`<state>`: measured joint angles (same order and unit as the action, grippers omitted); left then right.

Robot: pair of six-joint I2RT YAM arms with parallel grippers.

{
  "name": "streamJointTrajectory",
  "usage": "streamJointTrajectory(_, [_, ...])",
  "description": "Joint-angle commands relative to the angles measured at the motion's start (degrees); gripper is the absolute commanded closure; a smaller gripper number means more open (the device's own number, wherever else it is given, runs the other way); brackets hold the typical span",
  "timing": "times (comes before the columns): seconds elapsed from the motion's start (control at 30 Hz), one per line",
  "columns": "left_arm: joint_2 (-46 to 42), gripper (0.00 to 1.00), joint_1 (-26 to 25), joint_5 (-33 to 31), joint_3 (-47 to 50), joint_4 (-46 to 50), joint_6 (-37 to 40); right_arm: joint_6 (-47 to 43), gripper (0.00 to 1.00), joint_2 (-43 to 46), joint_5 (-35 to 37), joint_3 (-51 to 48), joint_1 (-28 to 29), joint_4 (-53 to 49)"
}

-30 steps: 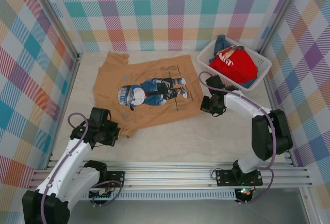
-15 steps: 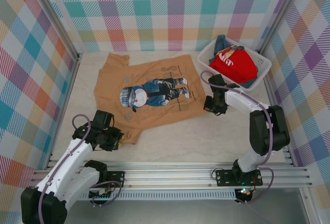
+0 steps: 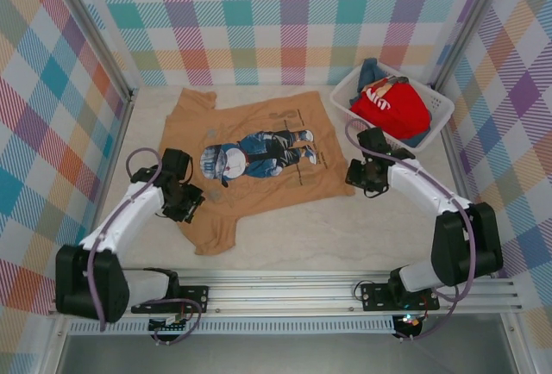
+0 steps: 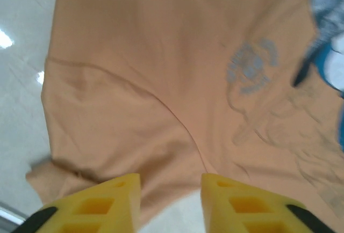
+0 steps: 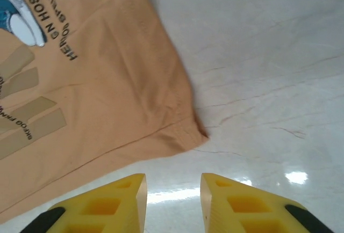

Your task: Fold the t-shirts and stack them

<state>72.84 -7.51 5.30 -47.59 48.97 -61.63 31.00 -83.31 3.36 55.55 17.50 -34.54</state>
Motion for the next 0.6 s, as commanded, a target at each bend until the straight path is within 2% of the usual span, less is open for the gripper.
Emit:
streamJointTrajectory(0.0, [2.95, 0.73, 4.69, -1.71, 1.59, -2.07, 3.87, -0.83, 0.72, -2.45, -6.83, -0.21, 0.89, 4.37])
streamJointTrajectory(0.2, [7.55, 0.74, 9.85, -2.47, 2.15, -3.90, 9.95, -1.39, 0.72, -7.82, -3.69, 2.17, 1.06, 1.35])
streamJointTrajectory(0.37, [13.76, 0.76, 13.80, -5.03, 1.88, -6.36, 15.16, -0.64, 0.74, -12.54, -4.31, 3.72, 1.05, 1.09])
streamJointTrajectory(0.57, [23.28, 0.78, 19.83, -7.01, -3.49, -8.37, 21.07, 1.19, 0.77, -15.40, -5.16, 6.41, 1.68, 0.99])
